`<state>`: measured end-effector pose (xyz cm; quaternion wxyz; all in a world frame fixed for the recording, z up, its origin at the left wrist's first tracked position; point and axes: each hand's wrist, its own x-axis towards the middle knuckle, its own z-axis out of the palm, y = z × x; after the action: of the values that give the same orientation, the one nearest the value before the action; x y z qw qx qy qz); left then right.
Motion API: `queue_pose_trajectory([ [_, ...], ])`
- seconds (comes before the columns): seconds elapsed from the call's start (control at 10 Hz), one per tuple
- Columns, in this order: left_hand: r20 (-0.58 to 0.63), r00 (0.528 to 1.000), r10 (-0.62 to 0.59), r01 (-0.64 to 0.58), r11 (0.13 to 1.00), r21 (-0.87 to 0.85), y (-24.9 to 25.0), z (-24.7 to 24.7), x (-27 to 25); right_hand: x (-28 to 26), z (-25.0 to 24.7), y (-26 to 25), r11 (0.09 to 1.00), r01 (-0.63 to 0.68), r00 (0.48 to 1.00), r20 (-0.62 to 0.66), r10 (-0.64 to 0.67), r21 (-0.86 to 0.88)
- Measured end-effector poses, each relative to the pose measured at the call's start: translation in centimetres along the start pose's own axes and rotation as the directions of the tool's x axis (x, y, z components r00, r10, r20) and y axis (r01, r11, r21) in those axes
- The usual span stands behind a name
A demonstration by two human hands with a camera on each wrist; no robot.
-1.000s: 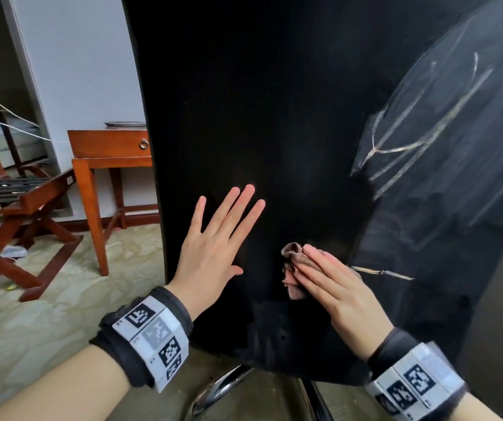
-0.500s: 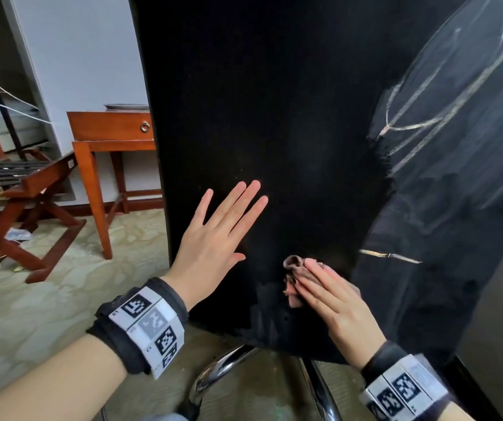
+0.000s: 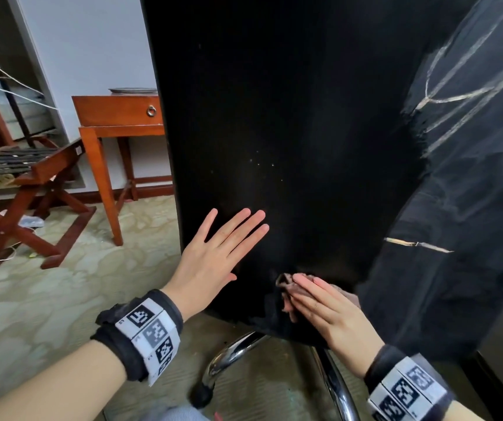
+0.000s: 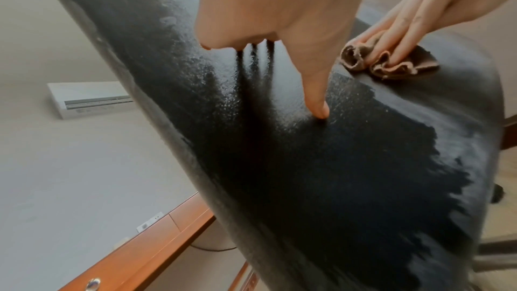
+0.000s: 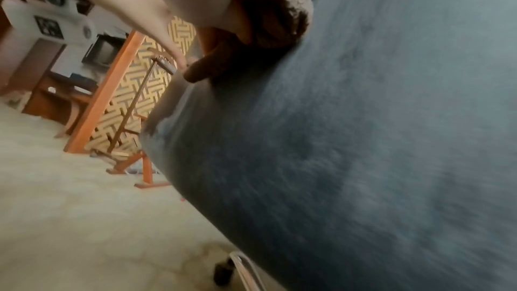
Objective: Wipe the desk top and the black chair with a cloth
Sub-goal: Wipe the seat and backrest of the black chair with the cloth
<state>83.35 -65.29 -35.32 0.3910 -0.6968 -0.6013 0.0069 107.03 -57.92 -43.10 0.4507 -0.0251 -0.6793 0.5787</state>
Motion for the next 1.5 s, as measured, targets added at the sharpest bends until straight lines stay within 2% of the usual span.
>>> queue_pose_trajectory([
  [0.1,-0.007,1.000,0.001,-0.001,1.000,-0.017,0.1,0.5,0.2,1.7,0.5,1.4,0.487,0.487,0.865,0.321,-0.386,-0.725],
  [0.2,-0.011,1.000,-0.011,0.011,1.000,-0.016,0.4,0.6,0.2,3.9,4.1,0.0,0.946,0.318,0.905,0.316,-0.283,-0.063],
  [0.3,-0.026,1.000,-0.014,0.013,1.000,-0.019,0.4,0.7,0.1,3.9,2.5,3.3,0.907,-0.123,0.970,0.242,0.024,0.403],
  [0.4,-0.020,1.000,-0.013,0.012,1.000,-0.022,0.2,0.8,0.0,0.8,2.1,7.0,0.988,-0.093,0.969,0.240,0.062,0.120],
  [0.5,-0.012,1.000,-0.018,0.018,1.000,-0.014,0.1,0.8,-0.1,-1.4,2.7,11.6,0.902,0.263,0.963,0.044,-0.265,-0.341],
  [0.6,-0.019,1.000,-0.023,0.023,1.000,-0.018,0.1,0.9,-0.1,-1.0,3.6,9.0,0.905,-0.243,0.967,0.166,0.196,0.350],
  [0.7,-0.028,0.999,-0.036,0.036,0.999,-0.018,0.4,1.0,0.0,2.6,2.9,7.1,0.899,-0.150,0.987,0.009,0.161,0.411],
  [0.8,-0.030,0.998,-0.050,0.050,0.999,-0.016,0.6,1.1,-0.2,2.2,3.1,8.0,0.980,0.178,0.984,-0.004,-0.178,0.094],
  [0.9,-0.023,0.998,-0.050,0.050,0.999,-0.009,0.4,1.2,-0.2,-1.3,2.6,8.2,0.979,0.017,0.999,-0.049,-0.007,0.204],
  [1.0,-0.009,0.997,-0.071,0.071,0.997,-0.012,0.6,1.1,-0.2,-1.0,1.8,4.5,0.854,-0.244,0.969,0.157,0.193,0.459],
  [1.1,-0.007,0.996,-0.087,0.087,0.996,-0.011,0.9,1.1,-0.2,0.0,1.3,0.6,0.984,0.173,0.974,0.157,-0.164,-0.042],
  [1.2,0.002,0.995,-0.101,0.101,0.995,-0.020,1.2,1.0,-0.3,-0.8,-2.5,2.0,0.280,0.524,0.850,0.475,-0.226,-0.804],
  [1.3,0.001,0.995,-0.105,0.105,0.994,-0.009,1.2,1.0,-0.2,-3.1,-2.7,3.6,0.240,0.366,0.924,0.382,0.024,-0.899],
  [1.4,0.014,0.995,-0.104,0.104,0.995,0.000,1.2,0.8,-0.3,-4.9,-3.1,4.6,0.145,0.343,0.932,0.356,0.071,-0.928],
  [1.5,0.017,0.994,-0.105,0.105,0.994,0.000,1.2,0.4,-0.3,-3.6,-3.4,2.8,0.020,0.420,0.906,0.421,0.051,-0.907],
])
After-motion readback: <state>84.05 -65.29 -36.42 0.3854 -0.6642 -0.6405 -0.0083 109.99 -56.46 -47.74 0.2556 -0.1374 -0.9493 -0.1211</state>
